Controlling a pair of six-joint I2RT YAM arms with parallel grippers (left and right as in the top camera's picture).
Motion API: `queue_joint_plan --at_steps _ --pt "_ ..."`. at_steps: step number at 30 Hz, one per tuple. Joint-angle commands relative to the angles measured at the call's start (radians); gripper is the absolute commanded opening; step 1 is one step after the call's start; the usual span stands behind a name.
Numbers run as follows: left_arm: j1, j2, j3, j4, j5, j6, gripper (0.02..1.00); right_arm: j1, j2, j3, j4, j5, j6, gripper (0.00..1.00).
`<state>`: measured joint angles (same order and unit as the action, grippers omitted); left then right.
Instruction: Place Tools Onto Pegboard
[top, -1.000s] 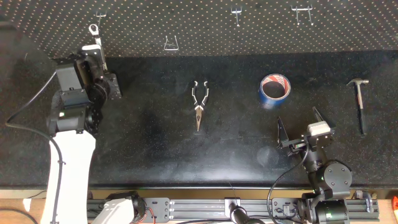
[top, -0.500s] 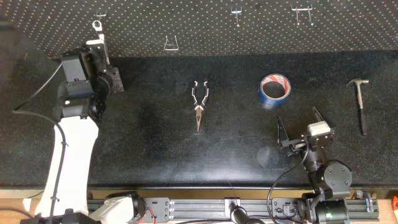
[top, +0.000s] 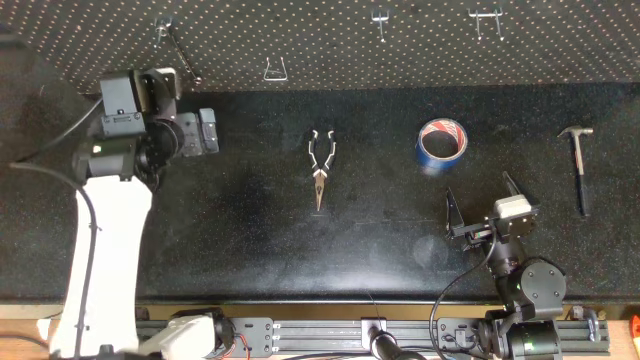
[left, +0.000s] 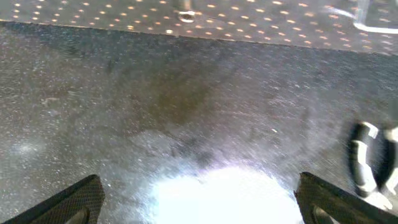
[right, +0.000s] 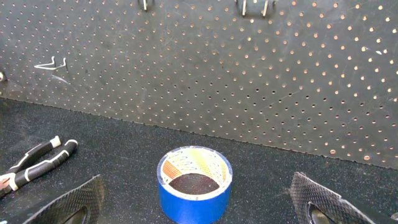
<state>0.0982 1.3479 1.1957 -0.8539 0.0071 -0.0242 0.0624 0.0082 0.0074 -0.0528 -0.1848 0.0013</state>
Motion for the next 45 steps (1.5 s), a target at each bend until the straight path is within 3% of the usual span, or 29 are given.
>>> queue_joint_plan --at_steps 1,2,3,4,5,8,11,17,34,45 --pt "-0.027 -0.040 0.026 -0.059 0.057 -0.039 0.993 0.008 -0.007 -0.003 -0.006 0.006 -0.010 0.976" --pt "-0.046 -0.039 0.026 -0.077 0.014 -0.106 0.998 0.008 -0.007 -0.003 -0.006 0.006 -0.010 0.976" --pt "-0.097 -0.038 0.026 -0.109 -0.087 -0.231 0.998 0.008 -0.007 -0.003 -0.006 0.006 -0.010 0.976" --pt "-0.214 -0.034 0.026 -0.134 -0.188 -0.325 0.996 0.008 -0.007 -0.003 -0.006 0.005 -0.010 0.972" --pt "-0.324 -0.024 0.026 -0.133 -0.222 -0.372 1.000 0.008 -0.007 -0.003 -0.006 0.005 -0.011 0.976" --pt "-0.548 0.072 0.037 -0.142 -0.233 -0.586 0.998 0.008 -0.007 -0.003 -0.006 0.005 -0.010 0.976" --pt "-0.628 0.268 0.130 -0.150 -0.160 -0.608 1.000 0.008 -0.007 -0.003 -0.006 0.006 -0.010 0.974" --pt "-0.629 0.585 0.412 -0.250 -0.061 -0.607 0.996 0.008 -0.007 -0.003 -0.006 0.006 -0.010 0.976" --pt "-0.569 0.720 0.412 -0.119 -0.096 -0.558 0.996 0.008 -0.007 -0.003 -0.006 0.005 -0.010 0.976" --pt "-0.570 0.753 0.409 -0.143 -0.014 -0.456 0.996 0.008 -0.007 -0.003 -0.006 0.006 -0.010 0.976"
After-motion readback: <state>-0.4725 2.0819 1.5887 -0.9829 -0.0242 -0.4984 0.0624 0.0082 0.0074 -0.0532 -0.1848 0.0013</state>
